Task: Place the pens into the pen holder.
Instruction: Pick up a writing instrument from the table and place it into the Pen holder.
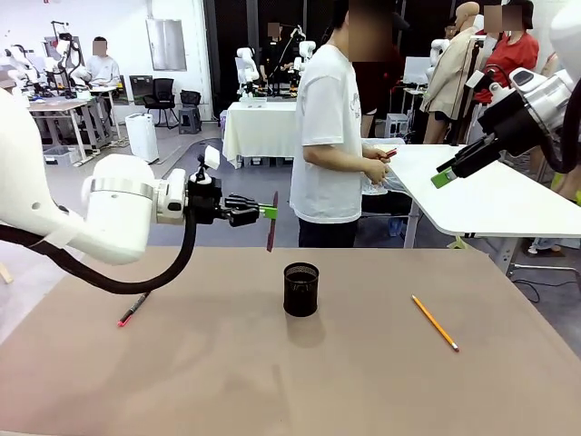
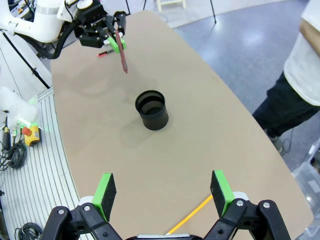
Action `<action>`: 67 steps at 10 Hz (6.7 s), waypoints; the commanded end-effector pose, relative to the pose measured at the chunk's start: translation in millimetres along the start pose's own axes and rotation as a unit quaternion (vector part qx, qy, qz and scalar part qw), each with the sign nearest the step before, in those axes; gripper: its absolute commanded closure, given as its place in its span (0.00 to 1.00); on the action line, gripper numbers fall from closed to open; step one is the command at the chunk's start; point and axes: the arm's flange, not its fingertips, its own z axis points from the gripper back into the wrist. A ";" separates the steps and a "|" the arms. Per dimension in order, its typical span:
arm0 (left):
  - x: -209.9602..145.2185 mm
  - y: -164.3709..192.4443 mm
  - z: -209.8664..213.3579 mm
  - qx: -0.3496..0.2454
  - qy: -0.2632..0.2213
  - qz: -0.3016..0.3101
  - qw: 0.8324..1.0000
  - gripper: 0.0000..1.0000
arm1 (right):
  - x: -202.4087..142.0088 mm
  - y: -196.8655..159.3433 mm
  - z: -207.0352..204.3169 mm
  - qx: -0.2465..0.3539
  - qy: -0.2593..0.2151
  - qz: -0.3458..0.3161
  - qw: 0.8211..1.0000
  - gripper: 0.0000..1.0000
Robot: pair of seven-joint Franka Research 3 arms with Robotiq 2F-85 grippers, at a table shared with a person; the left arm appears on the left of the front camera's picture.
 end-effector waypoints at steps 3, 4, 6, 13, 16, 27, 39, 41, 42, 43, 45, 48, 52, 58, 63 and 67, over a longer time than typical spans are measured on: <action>0.7 3.1 5.2 0.003 -0.010 0.004 1.000 1.00 | 1.5 0.2 1.1 0.004 -0.007 -0.002 1.000 0.00; 0.7 3.1 5.2 0.003 -0.010 0.004 1.000 1.00 | 1.5 0.2 1.1 0.004 -0.007 -0.002 1.000 0.00; 0.7 3.1 5.2 0.003 -0.010 0.004 1.000 1.00 | 1.5 0.2 1.1 0.004 -0.007 -0.002 1.000 0.00; -5.7 14.3 1.6 -0.057 -0.030 0.023 0.998 1.00 | 1.5 0.2 1.1 0.004 -0.007 -0.002 1.000 0.00; 5.6 13.5 54.2 -0.025 -0.046 0.047 0.998 1.00 | 1.5 0.2 1.1 0.004 -0.007 -0.002 1.000 0.00; 16.9 31.6 142.7 0.058 -0.022 0.061 0.996 1.00 | 1.5 0.2 1.1 0.004 -0.007 -0.002 1.000 0.00; 15.4 40.1 157.9 0.067 -0.025 0.058 0.996 1.00 | 1.5 0.2 1.1 0.004 -0.007 -0.002 1.000 0.00; 15.4 40.1 157.9 0.067 -0.025 0.058 0.996 1.00 | 1.5 0.2 1.1 0.004 -0.007 -0.002 1.000 0.00; 15.4 40.1 157.9 0.067 -0.025 0.058 0.996 1.00 | 1.5 0.2 1.1 0.004 -0.007 -0.002 1.000 0.00; 15.4 40.1 157.9 0.067 -0.025 0.058 0.996 1.00 | 1.5 0.2 1.1 0.004 -0.007 -0.002 1.000 0.00; 15.4 40.1 157.9 0.067 -0.025 0.058 0.996 1.00 | 1.5 0.2 1.1 0.004 -0.007 -0.002 1.000 0.00; 15.4 40.1 157.9 0.067 -0.025 0.058 0.996 1.00 | 1.5 0.2 1.1 0.004 -0.007 -0.002 1.000 0.00; 15.4 40.1 157.9 0.067 -0.025 0.058 0.996 1.00 | 1.5 0.2 1.1 0.004 -0.007 -0.002 1.000 0.00; 15.4 40.1 157.9 0.067 -0.025 0.058 0.996 1.00 | 1.5 0.2 1.1 0.004 -0.007 -0.002 1.000 0.00; 15.4 40.1 157.9 0.067 -0.025 0.058 0.996 1.00 | 1.5 0.2 1.1 0.004 -0.007 -0.002 1.000 0.00; 15.4 40.1 157.9 0.067 -0.025 0.058 0.996 1.00 | 1.5 0.2 1.1 0.004 -0.007 -0.002 1.000 0.00</action>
